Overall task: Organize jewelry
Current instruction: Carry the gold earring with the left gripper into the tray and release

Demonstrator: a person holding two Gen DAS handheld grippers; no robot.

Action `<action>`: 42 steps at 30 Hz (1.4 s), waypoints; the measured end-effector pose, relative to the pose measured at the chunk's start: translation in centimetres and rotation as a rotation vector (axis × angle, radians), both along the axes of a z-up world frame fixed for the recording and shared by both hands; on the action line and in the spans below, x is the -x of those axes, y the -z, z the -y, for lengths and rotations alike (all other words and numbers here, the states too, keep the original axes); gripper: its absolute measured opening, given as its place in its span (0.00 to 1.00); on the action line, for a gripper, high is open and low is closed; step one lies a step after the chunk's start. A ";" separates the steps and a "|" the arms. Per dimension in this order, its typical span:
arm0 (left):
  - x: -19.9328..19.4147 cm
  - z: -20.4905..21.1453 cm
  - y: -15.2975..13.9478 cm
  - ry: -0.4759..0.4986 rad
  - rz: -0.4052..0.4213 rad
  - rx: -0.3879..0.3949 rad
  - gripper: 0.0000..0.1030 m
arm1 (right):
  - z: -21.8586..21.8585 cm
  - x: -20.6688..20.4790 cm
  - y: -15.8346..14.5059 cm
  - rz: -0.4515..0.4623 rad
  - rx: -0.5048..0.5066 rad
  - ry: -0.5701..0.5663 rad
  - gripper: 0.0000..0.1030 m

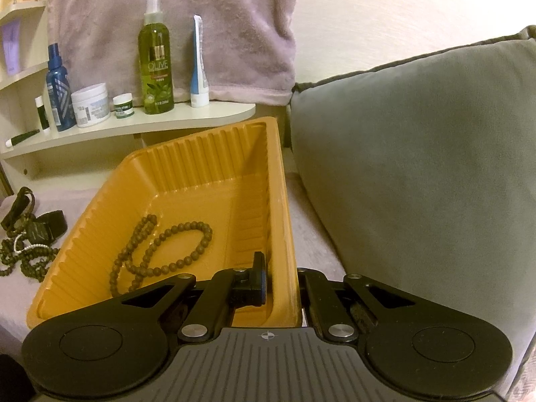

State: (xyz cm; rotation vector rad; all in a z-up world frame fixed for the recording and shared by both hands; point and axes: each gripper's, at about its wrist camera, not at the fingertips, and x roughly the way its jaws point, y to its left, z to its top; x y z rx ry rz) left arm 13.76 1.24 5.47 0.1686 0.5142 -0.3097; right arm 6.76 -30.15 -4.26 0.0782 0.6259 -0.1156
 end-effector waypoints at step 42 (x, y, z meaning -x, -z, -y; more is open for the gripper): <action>1.2 12.6 7.9 0.274 -0.197 0.050 0.26 | 0.3 0.1 -0.3 0.001 -0.032 -0.010 0.03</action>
